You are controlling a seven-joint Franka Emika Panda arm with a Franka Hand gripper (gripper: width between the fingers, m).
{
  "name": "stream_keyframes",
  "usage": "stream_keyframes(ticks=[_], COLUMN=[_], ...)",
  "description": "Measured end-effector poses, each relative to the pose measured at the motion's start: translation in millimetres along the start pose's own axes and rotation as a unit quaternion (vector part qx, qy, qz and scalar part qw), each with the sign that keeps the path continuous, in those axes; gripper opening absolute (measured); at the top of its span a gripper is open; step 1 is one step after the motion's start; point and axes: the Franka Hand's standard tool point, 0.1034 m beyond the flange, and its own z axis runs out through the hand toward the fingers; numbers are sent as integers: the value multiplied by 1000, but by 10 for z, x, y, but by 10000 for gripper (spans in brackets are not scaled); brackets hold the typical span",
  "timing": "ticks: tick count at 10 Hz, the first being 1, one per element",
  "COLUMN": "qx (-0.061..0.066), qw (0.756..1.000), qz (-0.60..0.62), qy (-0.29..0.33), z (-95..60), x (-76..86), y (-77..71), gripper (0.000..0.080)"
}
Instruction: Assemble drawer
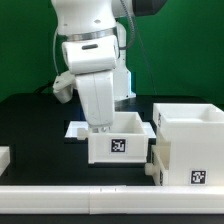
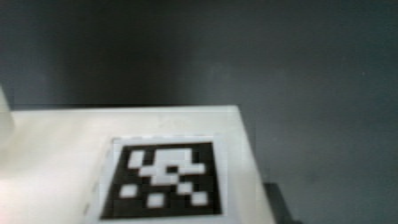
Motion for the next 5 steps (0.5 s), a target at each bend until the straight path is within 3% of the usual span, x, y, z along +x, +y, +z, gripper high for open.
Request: stream_keyframes(ticks=[5], qx=[5], qw=[1000], qz=[8], qy=[5], z=[95], x=[92], y=[-9], gripper=[38])
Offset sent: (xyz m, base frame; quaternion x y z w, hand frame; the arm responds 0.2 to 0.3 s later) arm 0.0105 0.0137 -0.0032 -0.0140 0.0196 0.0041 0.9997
